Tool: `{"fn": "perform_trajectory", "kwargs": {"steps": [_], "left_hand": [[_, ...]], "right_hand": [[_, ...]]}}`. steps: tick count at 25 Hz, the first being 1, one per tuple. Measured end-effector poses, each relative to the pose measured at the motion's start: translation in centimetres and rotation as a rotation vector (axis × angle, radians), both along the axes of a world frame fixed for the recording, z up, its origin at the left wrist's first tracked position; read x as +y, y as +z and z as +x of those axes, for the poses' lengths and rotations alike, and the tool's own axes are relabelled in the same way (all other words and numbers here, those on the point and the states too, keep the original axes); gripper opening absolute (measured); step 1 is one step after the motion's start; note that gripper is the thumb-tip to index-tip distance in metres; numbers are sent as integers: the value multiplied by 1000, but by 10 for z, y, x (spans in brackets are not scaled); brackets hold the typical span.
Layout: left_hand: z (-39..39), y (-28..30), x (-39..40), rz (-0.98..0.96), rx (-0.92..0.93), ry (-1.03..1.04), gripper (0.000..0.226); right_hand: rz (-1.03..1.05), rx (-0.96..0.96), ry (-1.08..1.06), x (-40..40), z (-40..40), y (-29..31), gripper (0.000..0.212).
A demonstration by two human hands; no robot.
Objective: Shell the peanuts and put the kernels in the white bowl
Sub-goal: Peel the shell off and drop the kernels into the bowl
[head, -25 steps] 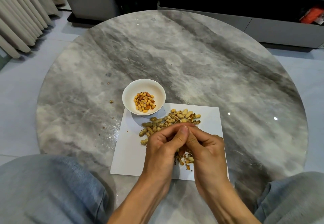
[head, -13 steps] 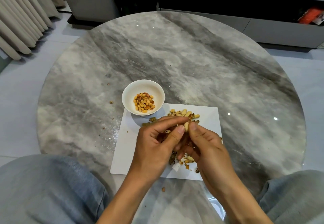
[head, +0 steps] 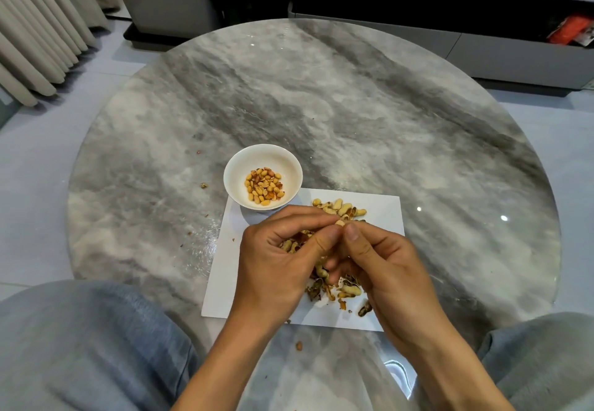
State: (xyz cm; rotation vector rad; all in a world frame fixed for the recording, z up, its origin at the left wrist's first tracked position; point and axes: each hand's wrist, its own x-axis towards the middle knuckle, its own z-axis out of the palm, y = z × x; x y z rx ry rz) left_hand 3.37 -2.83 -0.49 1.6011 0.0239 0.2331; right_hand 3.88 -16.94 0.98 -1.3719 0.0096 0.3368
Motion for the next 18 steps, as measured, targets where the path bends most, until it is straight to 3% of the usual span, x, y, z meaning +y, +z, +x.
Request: {"fn": "perform_trajectory", "kwargs": {"steps": [7, 16, 18], "left_hand": [[-2, -3, -1, 134, -103, -51, 22], [0, -6, 1, 138, -72, -48, 20], [-1, -6, 1, 22, 2, -72, 21]], "right_hand": [[2, 26, -30, -1, 0, -1, 26], [-133, -84, -36, 0, -1, 2, 22], [-140, -89, -50, 0, -2, 1, 23]]}}
